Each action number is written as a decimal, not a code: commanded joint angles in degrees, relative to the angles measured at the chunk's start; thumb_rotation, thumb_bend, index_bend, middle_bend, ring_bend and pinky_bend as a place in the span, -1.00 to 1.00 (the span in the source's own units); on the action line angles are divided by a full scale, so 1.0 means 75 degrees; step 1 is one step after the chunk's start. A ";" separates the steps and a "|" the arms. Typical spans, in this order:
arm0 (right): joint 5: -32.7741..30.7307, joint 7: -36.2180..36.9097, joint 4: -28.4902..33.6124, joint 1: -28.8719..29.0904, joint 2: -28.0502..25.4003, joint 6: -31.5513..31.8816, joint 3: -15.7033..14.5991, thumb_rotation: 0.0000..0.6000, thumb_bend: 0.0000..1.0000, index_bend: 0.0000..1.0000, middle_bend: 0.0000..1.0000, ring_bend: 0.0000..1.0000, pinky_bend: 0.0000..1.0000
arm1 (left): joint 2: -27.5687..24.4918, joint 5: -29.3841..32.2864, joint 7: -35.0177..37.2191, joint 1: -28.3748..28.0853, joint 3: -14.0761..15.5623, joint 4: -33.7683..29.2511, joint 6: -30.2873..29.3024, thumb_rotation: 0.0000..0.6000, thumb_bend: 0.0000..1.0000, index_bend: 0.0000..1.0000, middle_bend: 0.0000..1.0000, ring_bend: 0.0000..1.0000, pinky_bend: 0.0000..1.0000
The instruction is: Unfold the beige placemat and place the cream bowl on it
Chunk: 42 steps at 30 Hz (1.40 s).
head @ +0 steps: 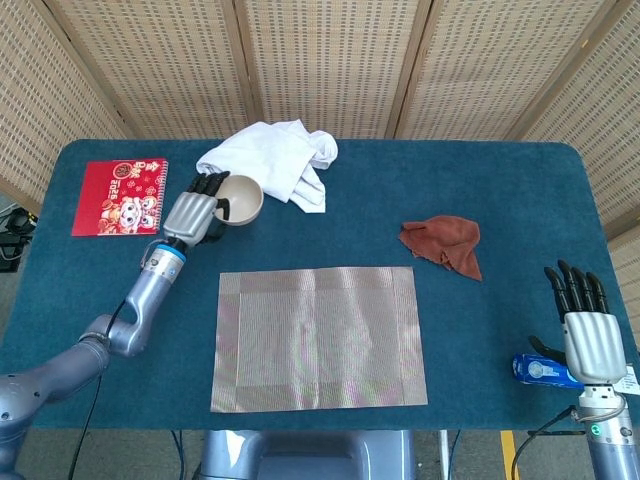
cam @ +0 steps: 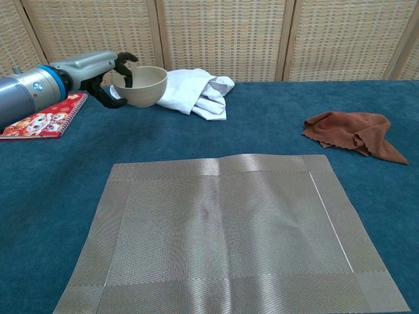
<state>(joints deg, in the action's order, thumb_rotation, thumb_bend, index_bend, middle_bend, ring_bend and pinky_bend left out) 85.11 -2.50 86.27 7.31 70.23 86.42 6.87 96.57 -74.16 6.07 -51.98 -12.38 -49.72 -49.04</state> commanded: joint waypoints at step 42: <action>-0.0059 0.0169 0.0035 -0.0065 -0.0151 0.0115 0.0080 1.00 -1.00 -1.00 -1.00 -1.00 -1.00 | -0.0556 -0.1706 -0.2063 0.0312 0.1775 -0.4402 0.0094 0.94 -0.44 -0.41 -1.00 -1.00 -1.00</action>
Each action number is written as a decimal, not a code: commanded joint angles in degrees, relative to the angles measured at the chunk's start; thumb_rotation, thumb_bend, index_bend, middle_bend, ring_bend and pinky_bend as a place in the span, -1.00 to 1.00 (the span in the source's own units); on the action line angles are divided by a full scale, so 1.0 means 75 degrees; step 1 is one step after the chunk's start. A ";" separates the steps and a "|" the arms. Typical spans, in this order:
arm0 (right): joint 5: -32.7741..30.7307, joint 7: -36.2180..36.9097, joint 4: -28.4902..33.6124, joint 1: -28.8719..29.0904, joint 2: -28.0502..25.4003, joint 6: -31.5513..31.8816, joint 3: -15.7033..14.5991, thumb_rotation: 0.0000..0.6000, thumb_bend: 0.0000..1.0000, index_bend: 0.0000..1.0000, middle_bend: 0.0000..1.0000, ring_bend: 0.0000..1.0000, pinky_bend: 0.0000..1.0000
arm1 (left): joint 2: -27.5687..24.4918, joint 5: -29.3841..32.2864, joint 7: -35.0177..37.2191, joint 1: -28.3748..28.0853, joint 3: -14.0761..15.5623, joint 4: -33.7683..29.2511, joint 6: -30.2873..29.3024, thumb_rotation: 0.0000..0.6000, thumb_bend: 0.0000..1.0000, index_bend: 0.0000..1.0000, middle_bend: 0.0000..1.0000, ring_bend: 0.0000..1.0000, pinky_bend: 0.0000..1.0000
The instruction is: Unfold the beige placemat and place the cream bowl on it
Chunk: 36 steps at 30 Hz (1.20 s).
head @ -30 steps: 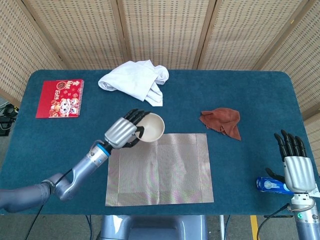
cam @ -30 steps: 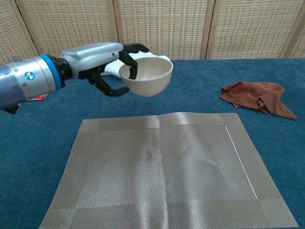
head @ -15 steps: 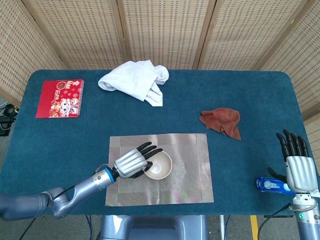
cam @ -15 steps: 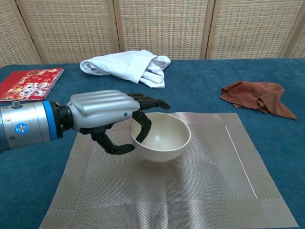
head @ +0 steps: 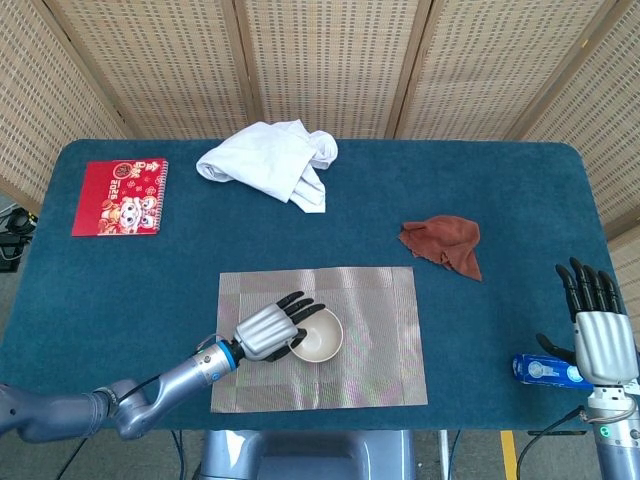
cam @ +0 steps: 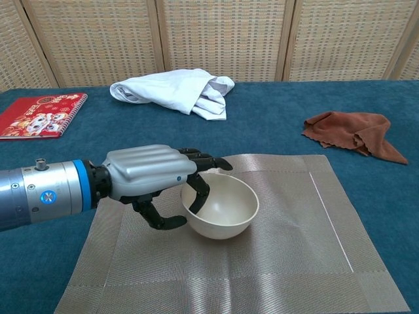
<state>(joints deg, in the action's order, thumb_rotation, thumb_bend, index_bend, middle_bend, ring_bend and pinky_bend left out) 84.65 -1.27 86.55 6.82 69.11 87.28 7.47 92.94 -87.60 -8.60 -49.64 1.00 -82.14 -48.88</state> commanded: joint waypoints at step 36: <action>0.0271 -0.0009 0.0188 -0.0110 -0.0106 0.0292 -0.0066 1.00 -1.00 -1.00 -1.00 -1.00 -1.00 | -0.3293 0.1698 0.0222 0.3551 -0.0104 -0.2165 -0.3993 0.30 -0.78 -1.00 -1.00 -1.00 -1.00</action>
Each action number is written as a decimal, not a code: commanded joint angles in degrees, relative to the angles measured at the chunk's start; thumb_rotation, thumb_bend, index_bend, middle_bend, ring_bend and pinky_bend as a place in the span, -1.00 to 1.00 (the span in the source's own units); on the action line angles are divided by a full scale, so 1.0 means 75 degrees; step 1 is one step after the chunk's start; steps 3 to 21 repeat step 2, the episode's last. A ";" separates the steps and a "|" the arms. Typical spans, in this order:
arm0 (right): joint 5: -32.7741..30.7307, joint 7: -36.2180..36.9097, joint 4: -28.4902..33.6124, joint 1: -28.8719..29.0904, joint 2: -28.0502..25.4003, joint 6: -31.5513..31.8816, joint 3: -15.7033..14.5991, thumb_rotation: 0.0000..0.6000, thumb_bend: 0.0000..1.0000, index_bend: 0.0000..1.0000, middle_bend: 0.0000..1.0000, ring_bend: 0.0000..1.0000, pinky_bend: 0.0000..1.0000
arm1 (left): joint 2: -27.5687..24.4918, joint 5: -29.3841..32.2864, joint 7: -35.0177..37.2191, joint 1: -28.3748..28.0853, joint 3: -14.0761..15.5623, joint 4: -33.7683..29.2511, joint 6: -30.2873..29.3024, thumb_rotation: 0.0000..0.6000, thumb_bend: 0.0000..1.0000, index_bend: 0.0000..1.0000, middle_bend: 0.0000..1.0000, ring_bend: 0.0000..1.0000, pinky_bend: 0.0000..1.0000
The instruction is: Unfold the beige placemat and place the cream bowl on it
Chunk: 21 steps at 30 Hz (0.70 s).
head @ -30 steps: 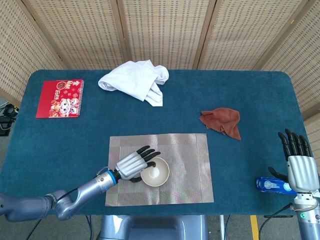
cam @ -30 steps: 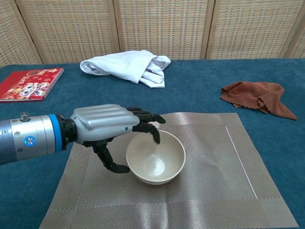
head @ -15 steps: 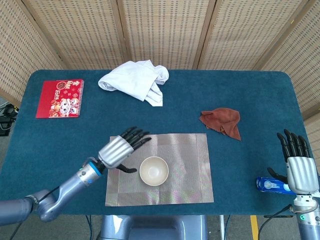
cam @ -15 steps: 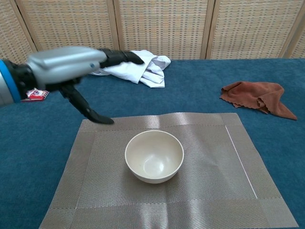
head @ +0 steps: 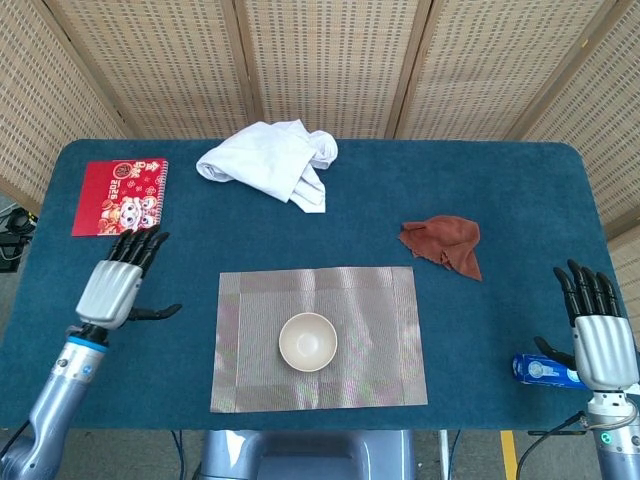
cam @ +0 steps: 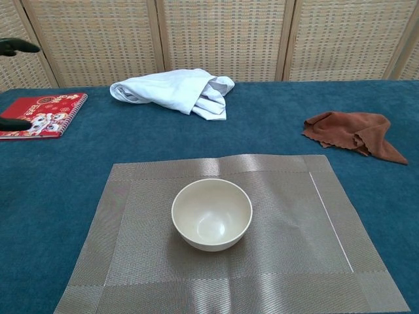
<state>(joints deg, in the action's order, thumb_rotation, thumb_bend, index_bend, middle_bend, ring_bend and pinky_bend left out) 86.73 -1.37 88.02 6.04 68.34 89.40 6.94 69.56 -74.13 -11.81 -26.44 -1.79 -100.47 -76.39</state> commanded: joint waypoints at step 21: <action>-0.0010 0.0007 -0.0023 -0.0016 -0.0011 0.0023 0.0008 1.00 -1.00 -1.00 -1.00 -1.00 -1.00 | -0.0244 -0.0156 0.0913 0.0594 0.0295 0.0419 -0.0364 0.31 -0.78 -1.00 -1.00 -1.00 -1.00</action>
